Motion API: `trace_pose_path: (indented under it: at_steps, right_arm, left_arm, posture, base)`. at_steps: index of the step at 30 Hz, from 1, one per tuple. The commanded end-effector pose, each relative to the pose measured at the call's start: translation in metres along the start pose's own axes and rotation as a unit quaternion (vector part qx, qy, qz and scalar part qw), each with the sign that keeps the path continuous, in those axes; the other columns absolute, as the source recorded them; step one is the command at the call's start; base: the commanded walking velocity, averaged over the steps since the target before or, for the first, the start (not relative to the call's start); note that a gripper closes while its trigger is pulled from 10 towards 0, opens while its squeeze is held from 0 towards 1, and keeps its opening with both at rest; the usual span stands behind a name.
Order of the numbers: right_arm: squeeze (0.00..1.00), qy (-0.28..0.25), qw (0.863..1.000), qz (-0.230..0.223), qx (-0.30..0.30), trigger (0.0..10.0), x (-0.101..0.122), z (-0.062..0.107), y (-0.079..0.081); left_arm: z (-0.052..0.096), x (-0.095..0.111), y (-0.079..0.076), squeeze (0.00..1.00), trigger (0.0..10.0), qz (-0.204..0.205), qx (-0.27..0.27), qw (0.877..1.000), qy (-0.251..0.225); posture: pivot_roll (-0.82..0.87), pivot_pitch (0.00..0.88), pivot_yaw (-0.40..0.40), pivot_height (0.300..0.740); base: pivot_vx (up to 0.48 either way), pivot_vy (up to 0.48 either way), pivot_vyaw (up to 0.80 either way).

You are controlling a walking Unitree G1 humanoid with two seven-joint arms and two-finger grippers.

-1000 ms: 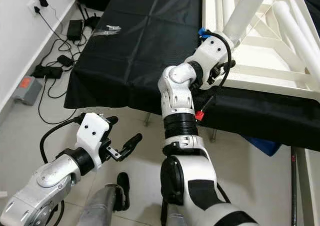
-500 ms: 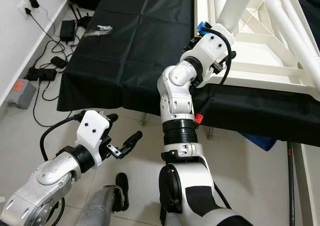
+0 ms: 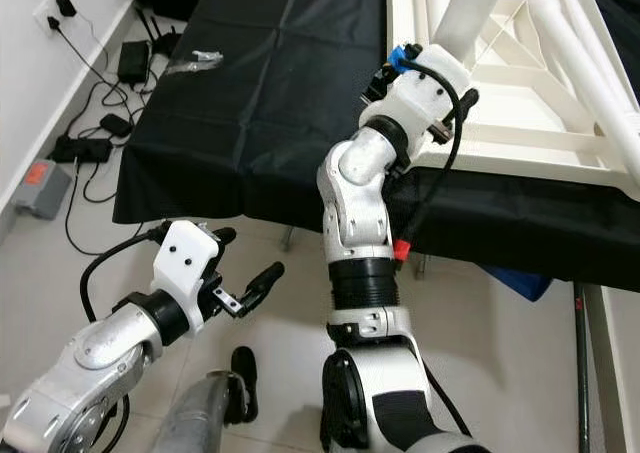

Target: Building children table

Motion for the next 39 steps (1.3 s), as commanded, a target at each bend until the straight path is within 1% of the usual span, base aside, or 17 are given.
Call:
trace_pose_path:
  at_steps: [1, 4, 7, 13, 18, 20, 22, 25, 26, 27, 28, 29, 31, 33, 34, 36, 39]
  right_arm:
    - [0.0, -0.004, 1.0, 0.007, 0.009, 10.0, 0.0, 0.005, -0.002]
    - [0.0, -0.004, 1.0, 0.013, 0.025, 10.0, 0.0, 0.009, -0.005]
    - [0.0, -0.001, 0.998, 0.032, 0.053, 10.0, -0.002, 0.015, -0.017]
    - [0.0, 0.002, 0.997, 0.043, 0.06, 10.0, -0.003, 0.019, -0.024]
    - [0.0, 0.011, 0.995, 0.059, 0.073, 10.0, -0.004, 0.027, -0.042]
    - [0.0, 0.012, 0.994, 0.072, 0.083, 10.0, -0.004, 0.032, -0.058]
    - [0.0, 0.014, 0.993, 0.078, 0.088, 10.0, -0.004, 0.035, -0.066]
    - [0.0, 0.014, 0.993, 0.078, 0.088, 10.0, -0.004, 0.035, -0.066]
    - [0.0, 0.021, 0.992, 0.079, 0.095, 10.0, -0.005, 0.039, -0.075]
    - [0.0, 0.021, 0.992, 0.079, 0.095, 10.0, -0.005, 0.039, -0.075]
    - [0.0, 0.041, 0.99, 0.076, 0.114, 10.0, -0.008, 0.046, -0.083]
    - [0.0, 0.041, 0.99, 0.076, 0.114, 10.0, -0.008, 0.046, -0.083]
    - [0.0, 0.156, 0.972, 0.072, 0.162, 10.0, -0.034, 0.07, -0.113]
    - [0.0, 0.156, 0.972, 0.072, 0.162, 10.0, -0.034, 0.07, -0.113]
    - [0.0, 0.2, 0.962, 0.089, 0.165, 10.0, -0.046, 0.08, -0.126]
    - [0.0, 0.258, 0.939, 0.162, 0.162, 10.0, -0.064, 0.095, -0.144]
    - [0.0, 0.271, 0.933, 0.176, 0.159, 10.0, -0.067, 0.1, -0.149]
  left_arm:
    - [0.001, -0.005, -0.005, 0.0, 10.0, 0.01, -0.006, 1.0, 0.008]
    - [0.0, -0.005, -0.005, 0.0, 10.0, 0.009, -0.006, 1.0, 0.006]
    - [-0.001, -0.005, -0.004, 0.0, 10.0, 0.008, -0.006, 1.0, 0.005]
    - [-0.001, -0.005, -0.004, 0.0, 10.0, 0.006, -0.007, 1.0, 0.005]
    - [-0.002, -0.005, -0.004, 0.0, 10.0, 0.005, -0.008, 1.0, 0.003]
    - [-0.001, -0.005, -0.004, 0.0, 10.0, 0.007, -0.006, 1.0, 0.002]
    - [-0.001, -0.005, -0.005, 0.0, 10.0, 0.008, -0.005, 1.0, 0.002]
    - [-0.001, -0.005, -0.005, 0.0, 10.0, 0.008, -0.005, 1.0, 0.002]
    - [0.0, -0.006, -0.006, 0.0, 10.0, 0.011, -0.006, 1.0, 0.003]
    - [0.0, -0.006, -0.006, 0.0, 10.0, 0.011, -0.006, 1.0, 0.003]
    - [0.0, -0.008, -0.008, 0.0, 10.0, 0.017, -0.007, 1.0, 0.003]
    - [0.0, -0.008, -0.008, 0.0, 10.0, 0.017, -0.007, 1.0, 0.003]
    - [0.0, -0.017, -0.015, 0.0, 10.0, 0.041, 0.004, 0.999, 0.017]
    - [0.0, -0.017, -0.015, 0.0, 10.0, 0.041, 0.004, 0.999, 0.017]
    - [0.001, -0.022, -0.018, 0.0, 10.0, 0.051, 0.006, 0.998, 0.024]
    - [0.004, -0.031, -0.024, 0.0, 10.0, 0.062, -0.001, 0.997, 0.038]
    - [0.006, -0.035, -0.026, 0.0, 10.0, 0.064, -0.001, 0.997, 0.044]
  posture:
    - [0.16, 0.366, -0.037, 0.74]
    - [0.16, 0.361, -0.032, 0.74]
    - [0.16, 0.353, -0.033, 0.74]
    - [0.15, 0.34, -0.032, 0.74]
    - [0.15, 0.323, -0.025, 0.74]
    - [0.15, 0.319, -0.023, 0.74]
    - [0.15, 0.31, -0.016, 0.74]
    - [0.15, 0.31, -0.016, 0.74]
    - [0.15, 0.305, -0.014, 0.74]
    - [0.15, 0.305, -0.014, 0.74]
    - [0.14, 0.293, -0.01, 0.74]
    - [0.14, 0.293, -0.01, 0.74]
    - [0.14, 0.272, -0.008, 0.74]
    - [0.14, 0.272, -0.008, 0.74]
    - [0.14, 0.267, -0.004, 0.74]
    - [0.13, 0.259, 0.003, 0.74]
    - [0.13, 0.252, 0.004, 0.74]
  base:
    - [0.0, 0.0, 0.0]
    - [0.0, 0.0, 0.0]
    - [0.0, 0.0, 0.0]
    - [0.0, 0.0, 0.0]
    - [0.0, 0.0, 0.0]
    - [0.0, 0.0, 0.0]
    - [0.0, 0.0, 0.0]
    - [0.0, 0.0, 0.0]
    - [0.0, 0.0, 0.0]
    - [0.0, 0.0, 0.0]
    - [0.0, 0.0, 0.0]
    - [0.0, 0.0, 0.0]
    - [0.0, 0.0, 0.0]
    - [0.0, 0.0, 0.0]
    - [0.0, 0.0, 0.0]
    - [0.0, 0.0, 0.0]
    - [0.0, 0.0, 0.0]
Point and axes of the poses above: a point about 5 cm out from each wrist's last joint towards the gripper, its own z axis pointing back from the gripper into the wrist, its own x axis along the axis of the wrist's last joint, y = z × x, the point moved 1 cm from there along -z, pointing out of the wrist towards the gripper, and after that the axes turned 3 degrees about -z, right-handed, at the moved point
